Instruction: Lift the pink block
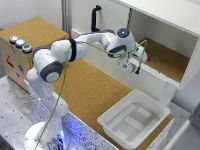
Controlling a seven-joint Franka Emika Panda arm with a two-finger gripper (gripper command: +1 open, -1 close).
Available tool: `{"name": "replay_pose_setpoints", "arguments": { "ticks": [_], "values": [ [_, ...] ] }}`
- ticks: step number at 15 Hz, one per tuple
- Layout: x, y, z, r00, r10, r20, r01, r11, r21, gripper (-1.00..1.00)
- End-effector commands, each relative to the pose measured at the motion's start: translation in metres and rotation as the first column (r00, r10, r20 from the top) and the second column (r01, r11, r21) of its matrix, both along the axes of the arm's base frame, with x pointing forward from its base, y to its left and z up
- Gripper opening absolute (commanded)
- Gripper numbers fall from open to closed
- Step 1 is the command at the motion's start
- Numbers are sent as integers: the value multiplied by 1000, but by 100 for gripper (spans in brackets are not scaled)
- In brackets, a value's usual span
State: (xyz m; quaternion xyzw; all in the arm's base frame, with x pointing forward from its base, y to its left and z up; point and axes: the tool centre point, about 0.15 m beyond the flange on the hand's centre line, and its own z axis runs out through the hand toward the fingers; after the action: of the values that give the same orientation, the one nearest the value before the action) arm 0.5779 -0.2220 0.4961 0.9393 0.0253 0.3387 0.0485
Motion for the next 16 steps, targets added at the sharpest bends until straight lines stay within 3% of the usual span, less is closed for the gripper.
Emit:
{"name": "replay_pose_setpoints", "arguments": {
  "ticks": [1, 6, 10, 16],
  "values": [
    [60, -23, -1, 1000, 7, 1, -7, 995, 97, 100],
    [95, -36, -13, 991, 86, -106, -62, 974, 217, 100],
    [107, -34, -15, 984, 121, -133, -84, 964, 253, 100],
    [118, -31, -27, 979, 132, -156, -90, 964, 251, 100]
  ]
}}
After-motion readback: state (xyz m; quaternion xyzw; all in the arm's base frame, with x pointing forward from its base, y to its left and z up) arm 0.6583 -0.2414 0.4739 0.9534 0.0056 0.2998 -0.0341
